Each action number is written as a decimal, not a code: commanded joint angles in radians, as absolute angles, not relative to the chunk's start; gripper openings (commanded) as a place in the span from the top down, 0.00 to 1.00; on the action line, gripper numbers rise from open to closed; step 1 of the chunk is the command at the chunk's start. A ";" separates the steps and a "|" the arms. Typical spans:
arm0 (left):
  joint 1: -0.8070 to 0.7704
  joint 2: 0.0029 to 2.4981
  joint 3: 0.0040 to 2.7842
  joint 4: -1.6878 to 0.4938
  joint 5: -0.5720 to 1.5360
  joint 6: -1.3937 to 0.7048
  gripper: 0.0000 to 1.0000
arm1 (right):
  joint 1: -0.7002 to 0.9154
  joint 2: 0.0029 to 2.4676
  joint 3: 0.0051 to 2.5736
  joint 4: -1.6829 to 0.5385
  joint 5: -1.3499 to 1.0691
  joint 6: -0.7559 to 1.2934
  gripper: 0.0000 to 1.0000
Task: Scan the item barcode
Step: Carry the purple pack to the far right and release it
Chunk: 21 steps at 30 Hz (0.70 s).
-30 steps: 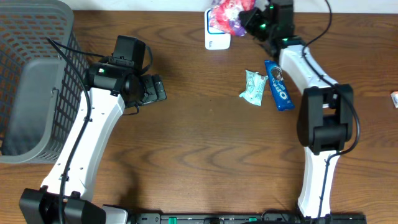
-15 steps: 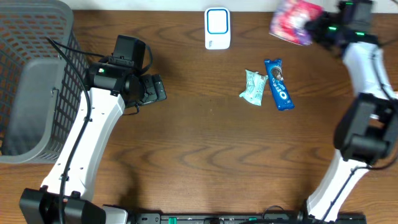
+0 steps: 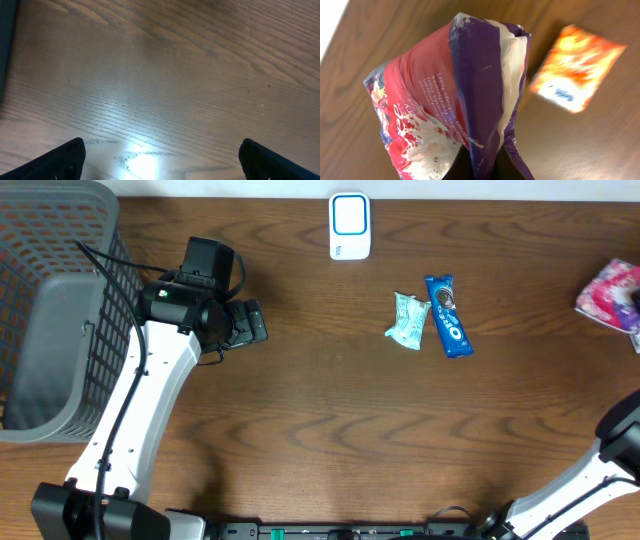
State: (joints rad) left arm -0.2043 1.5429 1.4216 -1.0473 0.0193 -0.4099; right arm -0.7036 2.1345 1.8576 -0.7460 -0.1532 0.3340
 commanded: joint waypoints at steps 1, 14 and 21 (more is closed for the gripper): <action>-0.201 1.545 1.419 -1.050 0.007 -0.393 0.02 | -0.734 2.136 1.849 -0.687 -0.136 0.280 0.99; -0.201 1.545 1.419 -1.050 0.007 -0.393 0.02 | -0.744 2.322 1.849 -0.455 -0.216 0.403 0.50; -0.201 1.545 1.419 -1.050 0.007 -0.393 0.02 | -0.742 2.193 1.849 -0.521 -0.200 0.350 0.43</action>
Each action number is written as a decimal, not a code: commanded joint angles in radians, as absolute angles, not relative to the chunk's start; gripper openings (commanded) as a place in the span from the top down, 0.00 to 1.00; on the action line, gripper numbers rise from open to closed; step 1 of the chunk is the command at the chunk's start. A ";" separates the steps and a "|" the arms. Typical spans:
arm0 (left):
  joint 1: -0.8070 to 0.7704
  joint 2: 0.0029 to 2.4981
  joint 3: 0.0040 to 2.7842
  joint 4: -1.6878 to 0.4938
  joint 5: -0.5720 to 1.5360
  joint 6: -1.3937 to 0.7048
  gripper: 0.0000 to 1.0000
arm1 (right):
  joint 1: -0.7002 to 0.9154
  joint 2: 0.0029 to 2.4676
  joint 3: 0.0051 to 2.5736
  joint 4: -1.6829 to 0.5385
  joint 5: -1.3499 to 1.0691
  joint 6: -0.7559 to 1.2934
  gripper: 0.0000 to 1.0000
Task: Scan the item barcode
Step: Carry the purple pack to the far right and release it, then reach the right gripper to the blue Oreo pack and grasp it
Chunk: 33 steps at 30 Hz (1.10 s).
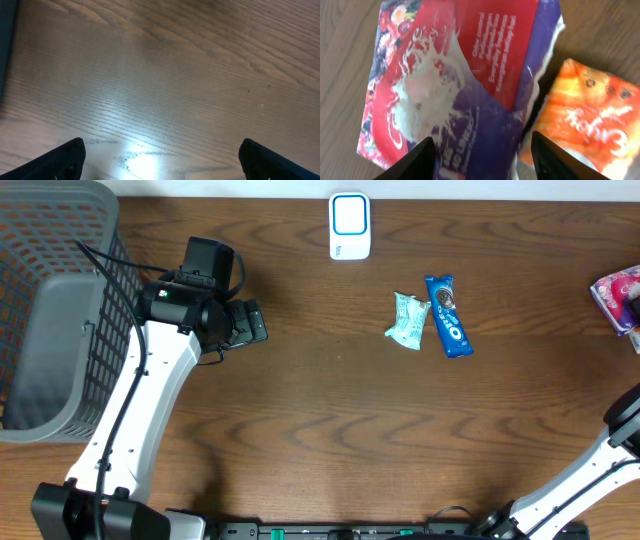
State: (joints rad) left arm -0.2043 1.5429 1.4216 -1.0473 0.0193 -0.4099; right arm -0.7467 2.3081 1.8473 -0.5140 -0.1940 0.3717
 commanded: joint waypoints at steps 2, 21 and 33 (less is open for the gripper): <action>-0.201 1.545 1.419 -1.051 0.007 -0.393 0.02 | -0.732 2.106 1.849 -0.538 -0.200 0.351 0.42; -0.201 1.545 1.419 -1.051 0.007 -0.393 0.02 | -0.296 2.014 1.849 -1.065 -0.514 -0.042 0.09; -0.201 1.545 1.419 -1.051 0.007 -0.393 0.02 | -0.037 2.211 1.849 -1.078 -0.320 -0.038 0.55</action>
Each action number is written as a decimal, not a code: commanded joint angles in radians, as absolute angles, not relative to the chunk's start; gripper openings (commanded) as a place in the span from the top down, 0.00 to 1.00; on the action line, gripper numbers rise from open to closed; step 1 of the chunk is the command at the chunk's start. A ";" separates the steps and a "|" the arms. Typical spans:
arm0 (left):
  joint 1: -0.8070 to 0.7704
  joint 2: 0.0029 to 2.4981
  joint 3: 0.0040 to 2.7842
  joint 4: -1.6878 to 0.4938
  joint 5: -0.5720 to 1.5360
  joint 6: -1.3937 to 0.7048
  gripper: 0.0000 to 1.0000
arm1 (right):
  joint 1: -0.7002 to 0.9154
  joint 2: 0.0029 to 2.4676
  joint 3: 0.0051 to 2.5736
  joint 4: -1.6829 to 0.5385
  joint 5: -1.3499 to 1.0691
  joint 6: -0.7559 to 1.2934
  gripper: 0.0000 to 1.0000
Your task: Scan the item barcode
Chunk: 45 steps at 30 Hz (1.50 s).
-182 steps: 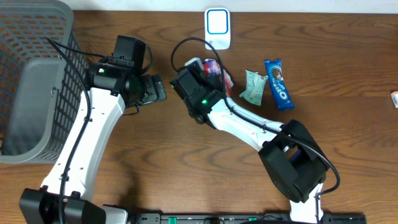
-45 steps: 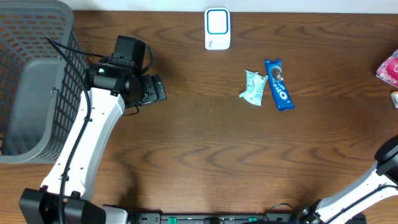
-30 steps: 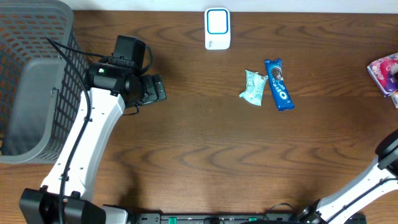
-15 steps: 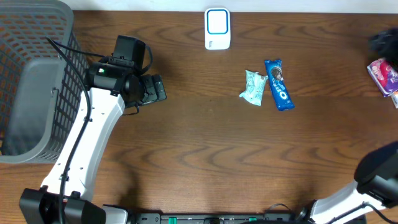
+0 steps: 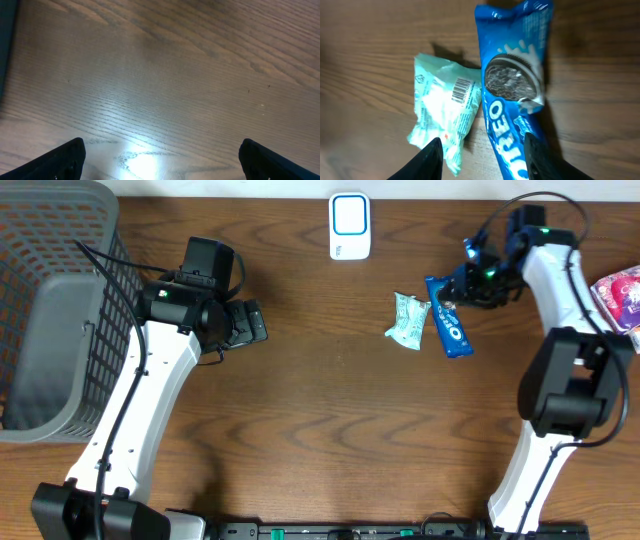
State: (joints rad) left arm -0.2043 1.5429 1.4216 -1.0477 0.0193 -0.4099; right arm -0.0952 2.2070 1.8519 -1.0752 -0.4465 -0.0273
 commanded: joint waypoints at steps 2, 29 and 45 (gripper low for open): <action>-0.201 1.545 1.419 -1.051 0.007 -0.393 0.02 | 0.012 2.207 1.849 -1.078 -0.202 -0.004 0.53; -0.201 1.545 1.419 -1.051 0.007 -0.393 0.02 | 0.189 2.207 1.549 -0.862 0.287 0.120 0.56; -0.201 1.545 1.419 -1.050 0.007 -0.393 0.02 | 0.004 2.205 1.747 -0.999 -0.641 0.043 0.99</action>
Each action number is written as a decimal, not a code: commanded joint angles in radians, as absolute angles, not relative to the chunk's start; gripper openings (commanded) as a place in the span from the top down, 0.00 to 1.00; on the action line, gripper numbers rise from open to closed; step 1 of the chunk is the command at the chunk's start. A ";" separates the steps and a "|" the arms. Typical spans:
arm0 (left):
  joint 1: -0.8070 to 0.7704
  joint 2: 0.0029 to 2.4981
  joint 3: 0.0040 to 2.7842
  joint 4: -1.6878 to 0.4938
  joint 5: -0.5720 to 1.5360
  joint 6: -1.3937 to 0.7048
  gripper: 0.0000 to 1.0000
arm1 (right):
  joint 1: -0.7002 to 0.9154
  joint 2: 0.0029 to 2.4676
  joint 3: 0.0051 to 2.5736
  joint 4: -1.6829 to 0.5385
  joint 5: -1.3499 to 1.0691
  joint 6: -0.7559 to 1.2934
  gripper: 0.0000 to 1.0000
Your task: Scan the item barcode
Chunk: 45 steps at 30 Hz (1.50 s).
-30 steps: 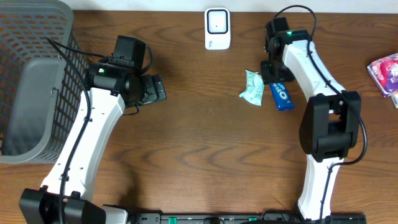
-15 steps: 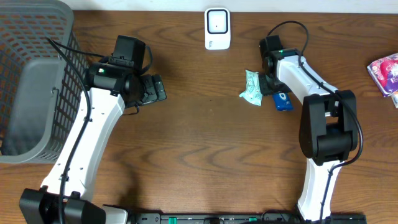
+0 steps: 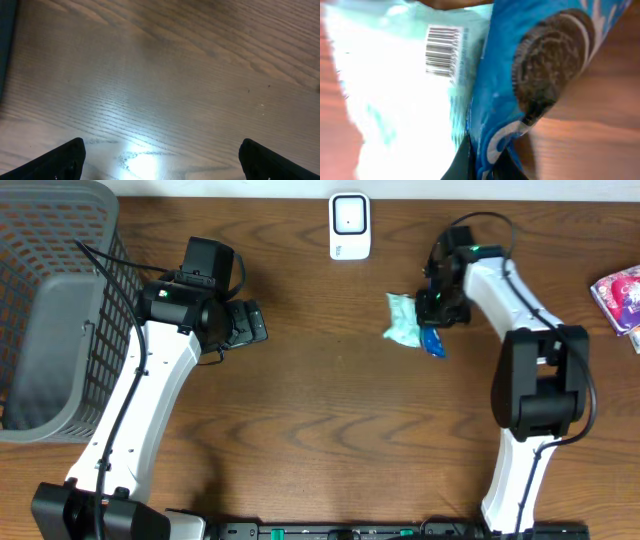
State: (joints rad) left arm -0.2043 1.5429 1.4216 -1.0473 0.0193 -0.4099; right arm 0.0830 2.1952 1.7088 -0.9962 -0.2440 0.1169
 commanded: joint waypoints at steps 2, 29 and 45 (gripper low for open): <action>-0.201 1.545 1.419 -1.050 0.007 -0.393 0.02 | -0.045 2.205 1.739 -1.002 -0.704 0.024 0.99; -0.201 1.545 1.419 -1.050 0.007 -0.393 0.02 | -0.495 2.203 1.587 -1.106 -0.712 0.028 0.53; -0.201 1.545 1.419 -1.051 0.007 -0.393 0.02 | -0.397 2.203 1.582 -1.137 -0.393 0.010 0.23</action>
